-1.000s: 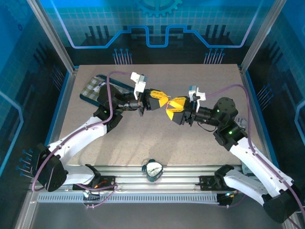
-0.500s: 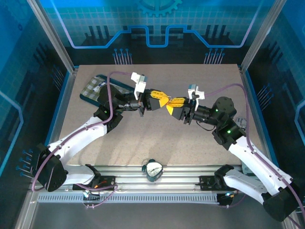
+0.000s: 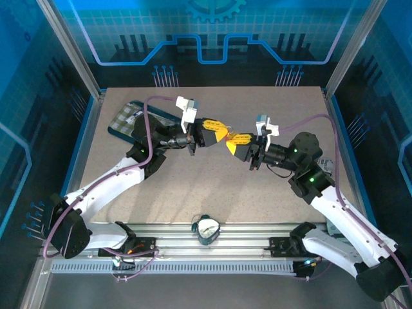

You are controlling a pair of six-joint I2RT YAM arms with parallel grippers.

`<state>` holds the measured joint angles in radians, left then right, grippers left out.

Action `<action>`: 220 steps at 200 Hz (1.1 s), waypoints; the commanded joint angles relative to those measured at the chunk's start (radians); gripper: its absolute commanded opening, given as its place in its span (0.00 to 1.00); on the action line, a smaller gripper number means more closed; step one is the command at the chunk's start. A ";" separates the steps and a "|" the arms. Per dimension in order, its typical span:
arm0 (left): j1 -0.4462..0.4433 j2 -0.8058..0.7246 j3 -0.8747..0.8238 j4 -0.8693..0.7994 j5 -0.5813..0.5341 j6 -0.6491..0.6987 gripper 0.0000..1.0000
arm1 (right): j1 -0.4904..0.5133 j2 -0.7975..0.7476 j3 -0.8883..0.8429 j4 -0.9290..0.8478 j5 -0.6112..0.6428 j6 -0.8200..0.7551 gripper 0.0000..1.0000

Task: Remove the keys from the keyring

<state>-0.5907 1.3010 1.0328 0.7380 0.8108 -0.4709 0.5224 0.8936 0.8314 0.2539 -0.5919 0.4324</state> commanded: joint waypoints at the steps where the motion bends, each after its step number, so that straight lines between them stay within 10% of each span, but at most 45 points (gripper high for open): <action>1: -0.006 -0.024 -0.004 0.022 0.029 0.009 0.00 | -0.013 -0.029 0.023 -0.009 0.089 -0.002 0.14; 74: -0.015 -0.020 -0.008 0.044 0.033 -0.009 0.00 | -0.002 -0.055 0.042 -0.059 0.196 -0.031 0.13; 220: -0.025 -0.011 0.006 0.084 0.072 -0.059 0.00 | 0.052 0.010 0.098 0.006 -0.001 -0.056 0.40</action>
<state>-0.6117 1.3006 1.0294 0.7685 0.8467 -0.4992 0.5583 0.9184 0.8925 0.2173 -0.5323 0.3992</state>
